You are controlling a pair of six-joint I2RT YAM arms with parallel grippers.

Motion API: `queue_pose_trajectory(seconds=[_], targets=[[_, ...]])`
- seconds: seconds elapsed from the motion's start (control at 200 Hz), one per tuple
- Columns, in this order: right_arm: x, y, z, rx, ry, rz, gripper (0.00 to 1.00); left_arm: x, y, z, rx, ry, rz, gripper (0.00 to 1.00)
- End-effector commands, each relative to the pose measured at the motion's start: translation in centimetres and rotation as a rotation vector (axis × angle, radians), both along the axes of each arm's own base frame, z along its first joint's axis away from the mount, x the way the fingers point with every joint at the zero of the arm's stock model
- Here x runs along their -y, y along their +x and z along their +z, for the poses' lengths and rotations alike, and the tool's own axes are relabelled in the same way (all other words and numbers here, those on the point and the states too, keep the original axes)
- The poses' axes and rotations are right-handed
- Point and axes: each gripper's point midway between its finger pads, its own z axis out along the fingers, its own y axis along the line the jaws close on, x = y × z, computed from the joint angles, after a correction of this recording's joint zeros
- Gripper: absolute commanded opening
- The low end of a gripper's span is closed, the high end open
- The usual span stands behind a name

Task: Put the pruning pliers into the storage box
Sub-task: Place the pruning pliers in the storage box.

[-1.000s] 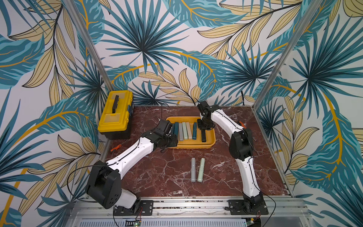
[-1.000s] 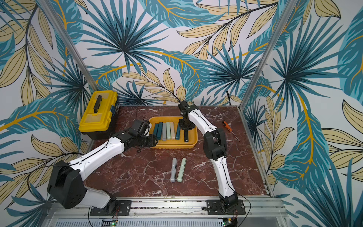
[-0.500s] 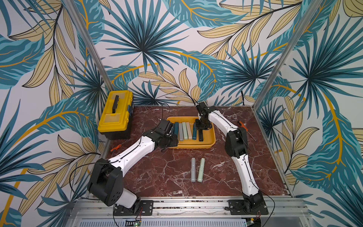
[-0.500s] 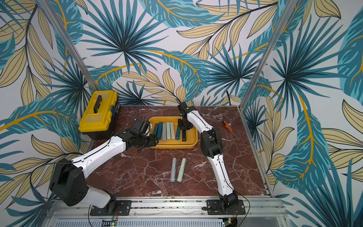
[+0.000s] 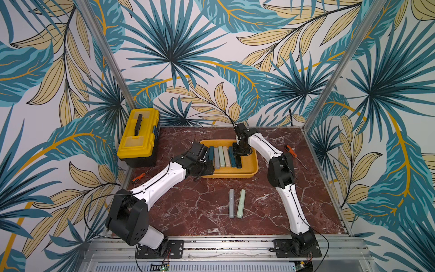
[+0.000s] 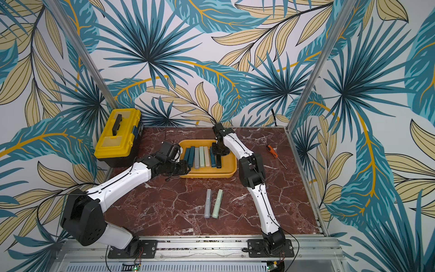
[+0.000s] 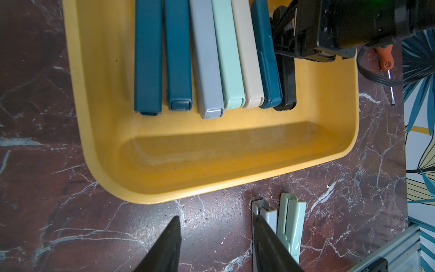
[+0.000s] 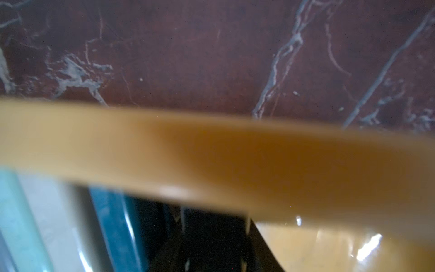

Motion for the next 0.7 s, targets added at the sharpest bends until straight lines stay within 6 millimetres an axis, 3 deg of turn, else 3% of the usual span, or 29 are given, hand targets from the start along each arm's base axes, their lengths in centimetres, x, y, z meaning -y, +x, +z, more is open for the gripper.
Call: queue_pose_trajectory(seconds=[0.0,0.095,0.341,0.691], targets=[[0.7,-0.3,-1.0,-0.014,-0.044,0.002,0.39,0.2,0.4,0.6,0.008,-0.021,0.006,0.51],[0.9,0.1,0.6,0.02,-0.052,0.001,0.44,0.2,0.3,0.8,0.01,-0.024,0.005,0.51],[2.0,-0.3,6.1,0.091,-0.074,-0.012,0.46,0.0,0.4,1.4,0.033,-0.013,-0.002,0.51],[2.4,-2.8,16.2,0.219,0.019,-0.054,0.49,-0.4,0.0,2.0,0.082,-0.036,0.01,0.52]])
